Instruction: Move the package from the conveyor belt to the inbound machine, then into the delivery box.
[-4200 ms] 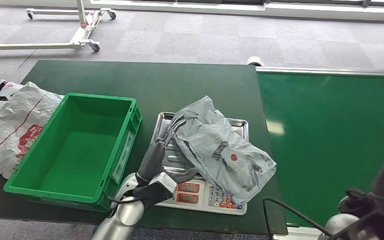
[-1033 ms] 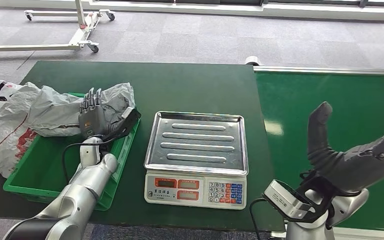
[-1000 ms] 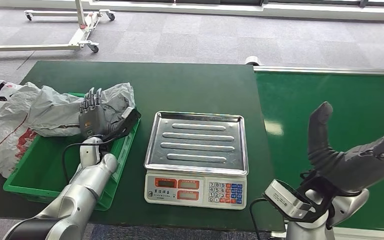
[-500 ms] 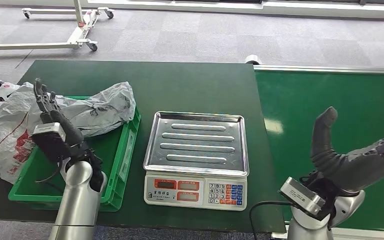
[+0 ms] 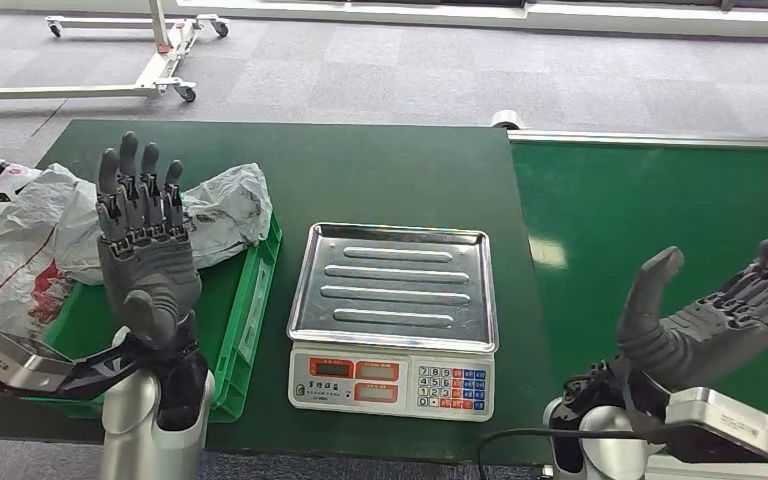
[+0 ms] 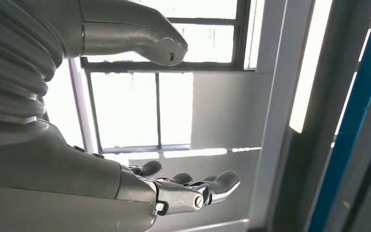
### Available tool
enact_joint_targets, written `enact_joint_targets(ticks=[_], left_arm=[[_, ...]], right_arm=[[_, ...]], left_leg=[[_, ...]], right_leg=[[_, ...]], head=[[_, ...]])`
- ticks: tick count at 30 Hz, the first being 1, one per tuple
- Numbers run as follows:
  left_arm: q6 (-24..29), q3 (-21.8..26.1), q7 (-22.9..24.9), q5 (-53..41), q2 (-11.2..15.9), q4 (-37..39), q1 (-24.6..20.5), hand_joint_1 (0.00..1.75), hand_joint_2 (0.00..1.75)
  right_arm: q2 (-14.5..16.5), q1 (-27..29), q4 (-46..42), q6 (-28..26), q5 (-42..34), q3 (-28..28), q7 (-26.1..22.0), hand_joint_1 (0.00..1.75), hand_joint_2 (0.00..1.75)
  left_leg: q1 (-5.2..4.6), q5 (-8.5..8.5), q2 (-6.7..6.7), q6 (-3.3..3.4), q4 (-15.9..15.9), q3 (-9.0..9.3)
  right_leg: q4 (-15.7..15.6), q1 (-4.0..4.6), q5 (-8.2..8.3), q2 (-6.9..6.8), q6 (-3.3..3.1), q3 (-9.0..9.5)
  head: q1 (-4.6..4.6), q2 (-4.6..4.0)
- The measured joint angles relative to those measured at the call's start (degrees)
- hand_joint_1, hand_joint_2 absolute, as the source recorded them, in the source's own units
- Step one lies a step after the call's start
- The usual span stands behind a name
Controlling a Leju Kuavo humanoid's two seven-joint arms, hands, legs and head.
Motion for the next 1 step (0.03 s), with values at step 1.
enact_joint_targets(ticks=[1], left_arm=[[-0.4,-0.5,0.0,-0.1,-0.1,0.0,0.1,0.00,1.75]], right_arm=[[0.0,0.2,-0.1,0.0,-1.0,0.4,0.0,0.00,1.75]], left_leg=[[0.00,0.00,0.00,0.00,0.0,0.00]], right_leg=[[0.0,0.00,0.00,0.00,0.00,0.00]], head=[[0.00,0.00]])
